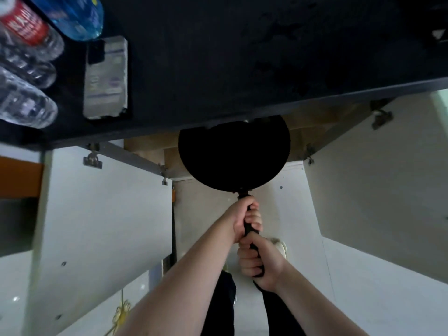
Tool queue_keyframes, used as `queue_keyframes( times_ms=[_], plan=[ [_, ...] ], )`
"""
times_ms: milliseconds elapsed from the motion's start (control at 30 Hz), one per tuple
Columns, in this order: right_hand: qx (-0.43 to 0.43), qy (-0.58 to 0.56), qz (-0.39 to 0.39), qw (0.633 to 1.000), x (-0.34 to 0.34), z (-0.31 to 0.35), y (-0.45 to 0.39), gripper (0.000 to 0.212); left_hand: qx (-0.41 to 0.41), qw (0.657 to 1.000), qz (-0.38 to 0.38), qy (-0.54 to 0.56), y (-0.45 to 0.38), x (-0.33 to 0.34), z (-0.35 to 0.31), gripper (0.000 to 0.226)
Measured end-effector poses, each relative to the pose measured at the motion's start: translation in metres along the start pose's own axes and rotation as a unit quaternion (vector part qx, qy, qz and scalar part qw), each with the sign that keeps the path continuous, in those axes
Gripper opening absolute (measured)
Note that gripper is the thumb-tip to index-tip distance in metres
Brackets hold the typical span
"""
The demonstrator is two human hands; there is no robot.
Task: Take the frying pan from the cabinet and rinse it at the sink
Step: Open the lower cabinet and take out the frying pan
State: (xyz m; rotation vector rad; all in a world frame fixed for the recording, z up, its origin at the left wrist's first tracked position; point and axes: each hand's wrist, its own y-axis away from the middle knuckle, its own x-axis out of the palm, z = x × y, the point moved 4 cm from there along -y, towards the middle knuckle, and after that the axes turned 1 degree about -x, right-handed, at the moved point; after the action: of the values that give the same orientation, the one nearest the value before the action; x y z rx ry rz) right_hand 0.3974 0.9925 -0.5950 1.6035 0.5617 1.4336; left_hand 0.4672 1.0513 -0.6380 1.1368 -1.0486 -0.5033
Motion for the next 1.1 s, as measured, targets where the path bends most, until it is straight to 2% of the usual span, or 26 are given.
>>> queue_keyframes(
  times_ms=[267, 500, 800, 967, 1100],
  plan=[
    [0.042, -0.016, -0.026, 0.999, 0.019, -0.059, 0.075, 0.032, -0.047, 0.999, 0.010, 0.010, 0.063, -0.003, 0.070, 0.048],
    [0.061, -0.085, -0.042, 0.994, 0.047, -0.107, 0.133, 0.034, -0.047, 0.999, -0.006, 0.001, 0.124, -0.008, 0.116, 0.039],
    [0.025, -0.147, -0.051, 0.988, 0.075, -0.159, 0.184, 0.030, -0.079, 0.995, 0.028, -0.048, 0.172, -0.015, 0.161, 0.060],
    [-0.015, -0.184, -0.037, 0.982, 0.083, -0.171, 0.211, 0.035, -0.102, 0.992, 0.040, -0.055, 0.205, 0.004, 0.179, 0.040],
    [-0.032, -0.202, -0.009, 0.979, 0.079, -0.181, 0.239, 0.029, -0.115, 0.988, 0.049, -0.089, 0.221, 0.017, 0.200, 0.052]
  ],
)
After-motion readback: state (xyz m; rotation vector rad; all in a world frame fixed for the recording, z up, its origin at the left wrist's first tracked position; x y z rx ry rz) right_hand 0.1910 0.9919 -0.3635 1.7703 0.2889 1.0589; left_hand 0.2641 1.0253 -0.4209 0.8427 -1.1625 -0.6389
